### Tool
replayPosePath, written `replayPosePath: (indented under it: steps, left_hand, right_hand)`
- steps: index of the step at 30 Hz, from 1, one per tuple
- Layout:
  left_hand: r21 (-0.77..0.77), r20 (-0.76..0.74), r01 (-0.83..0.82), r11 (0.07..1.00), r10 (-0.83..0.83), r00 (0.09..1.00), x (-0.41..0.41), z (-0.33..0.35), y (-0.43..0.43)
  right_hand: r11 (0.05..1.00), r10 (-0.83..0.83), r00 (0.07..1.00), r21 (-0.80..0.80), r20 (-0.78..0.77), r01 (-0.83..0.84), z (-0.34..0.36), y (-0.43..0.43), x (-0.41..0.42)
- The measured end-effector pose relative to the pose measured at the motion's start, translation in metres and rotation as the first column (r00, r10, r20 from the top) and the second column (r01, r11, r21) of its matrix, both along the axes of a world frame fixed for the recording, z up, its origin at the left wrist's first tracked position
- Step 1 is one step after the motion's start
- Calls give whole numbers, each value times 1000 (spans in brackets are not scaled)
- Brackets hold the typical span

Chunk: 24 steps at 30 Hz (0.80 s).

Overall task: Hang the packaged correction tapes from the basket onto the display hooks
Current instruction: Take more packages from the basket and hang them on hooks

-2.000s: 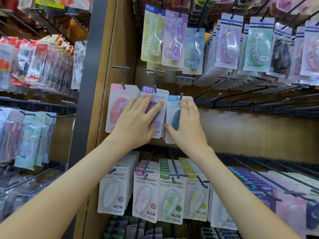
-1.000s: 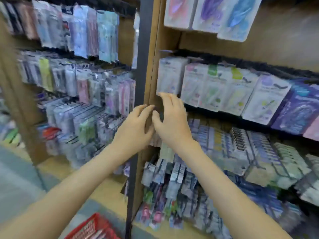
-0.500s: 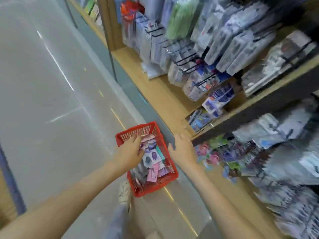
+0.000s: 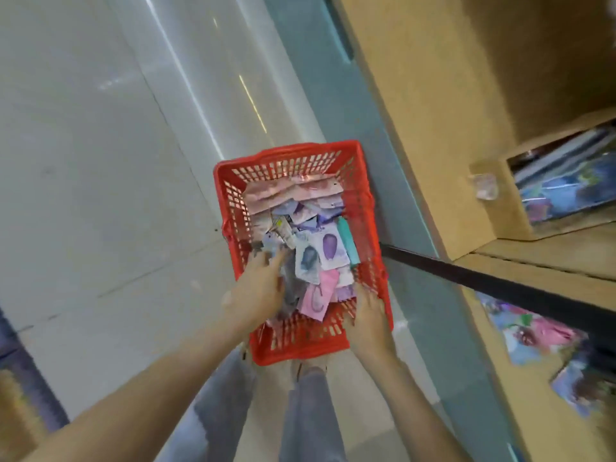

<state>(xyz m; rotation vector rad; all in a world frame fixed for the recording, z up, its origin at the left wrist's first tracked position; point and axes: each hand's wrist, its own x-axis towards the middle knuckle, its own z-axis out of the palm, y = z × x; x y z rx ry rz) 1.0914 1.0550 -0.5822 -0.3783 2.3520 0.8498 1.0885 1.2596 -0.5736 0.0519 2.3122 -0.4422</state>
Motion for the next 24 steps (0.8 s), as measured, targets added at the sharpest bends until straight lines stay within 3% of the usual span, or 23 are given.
replayPosePath:
  steps: [3,6,8,10,13,15,17,20,24]
  left_hand:
    - [11,38,88,996,-89,995,-12,-68,39]
    - [-130,28,131,983,-128,991,-28,-133,73]
    - [-199,148,219,955,-191,970,-30,-167,84]
    - [-279,200,287,916,-237,951,-26,-190,91]
    - [-428,136,349,834,-322,937,-24,-197,90]
    - [-474,109,343,811,-333,937,-23,-194,83]
    - [-362,216,355,862,-293,932,-24,-175,74]
    - [-311,186,166,936,-112,976,-31,-119,56]
    - [-108,-152,-39,993,23,988,-52,-6,33]
  right_hand:
    - [997,-76,997,-23,1,76,-80,5,-12]
    - [995,-89,996,-35,11,89,-154,-4,-29]
    - [997,-59,998,-43,-20,58,-198,-13,-41]
    - [1000,-9,999,10,-46,9,-230,-21,-52]
    - [989,48,993,142,-110,-32,-248,-28,-59]
    - [986,-3,992,167,-126,24,-245,-32,-62]
    - [982,-39,992,180,-116,59,-233,-35,-63]
    - [984,-88,985,138,-150,109,-172,-35,-63]
    - [974,-223,943,-106,-246,202,-44,-35,-71]
